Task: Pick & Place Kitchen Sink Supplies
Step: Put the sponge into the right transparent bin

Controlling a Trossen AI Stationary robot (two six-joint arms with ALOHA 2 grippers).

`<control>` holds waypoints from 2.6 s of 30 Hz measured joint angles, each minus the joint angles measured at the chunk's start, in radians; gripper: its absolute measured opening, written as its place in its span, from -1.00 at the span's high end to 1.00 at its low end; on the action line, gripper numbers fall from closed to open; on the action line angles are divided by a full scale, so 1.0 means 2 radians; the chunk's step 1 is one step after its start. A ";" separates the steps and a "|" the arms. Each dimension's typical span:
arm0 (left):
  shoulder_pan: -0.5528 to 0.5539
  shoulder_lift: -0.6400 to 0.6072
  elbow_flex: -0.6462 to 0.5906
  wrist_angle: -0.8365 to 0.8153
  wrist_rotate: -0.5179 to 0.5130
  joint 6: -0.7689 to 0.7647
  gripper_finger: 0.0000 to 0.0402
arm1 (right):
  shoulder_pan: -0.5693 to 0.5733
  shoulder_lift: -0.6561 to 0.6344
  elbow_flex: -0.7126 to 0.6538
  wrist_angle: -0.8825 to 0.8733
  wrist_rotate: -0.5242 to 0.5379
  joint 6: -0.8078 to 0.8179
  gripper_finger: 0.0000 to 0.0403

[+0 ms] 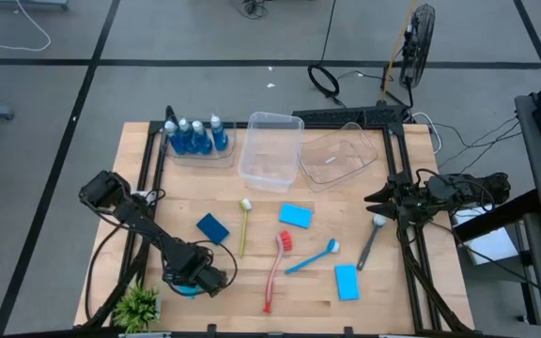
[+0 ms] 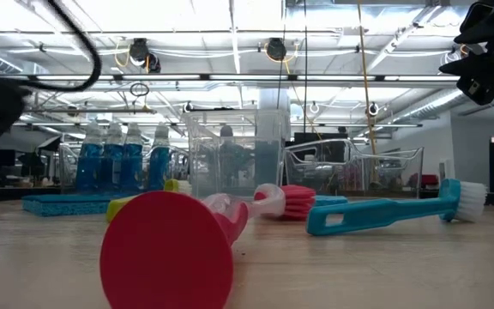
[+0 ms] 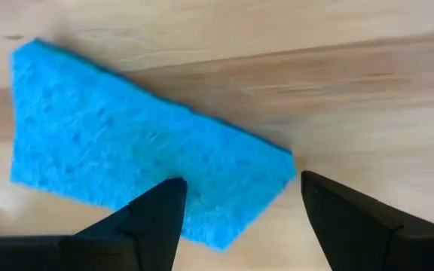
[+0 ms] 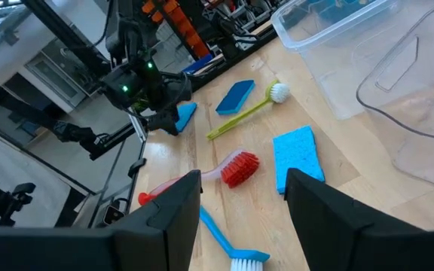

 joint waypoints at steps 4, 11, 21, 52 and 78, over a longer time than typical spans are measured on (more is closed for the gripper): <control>0.001 -0.054 0.001 0.001 -0.007 -0.066 -0.34 | 0.000 0.000 0.000 0.001 0.000 0.000 0.09; 0.004 -0.130 0.001 -0.042 -0.041 -0.169 -0.34 | 0.000 0.000 0.000 0.001 0.000 -0.002 0.09; 0.047 -0.124 0.001 -0.103 -0.035 -0.166 -0.34 | 0.000 0.000 0.000 0.000 0.000 -0.002 0.09; 0.046 0.002 0.002 -0.067 0.031 -0.166 -0.34 | 0.000 0.000 0.000 0.000 0.000 -0.002 0.09; 0.045 0.031 0.004 -0.040 -0.062 0.015 0.72 | 0.000 0.000 0.000 0.004 0.000 0.015 0.09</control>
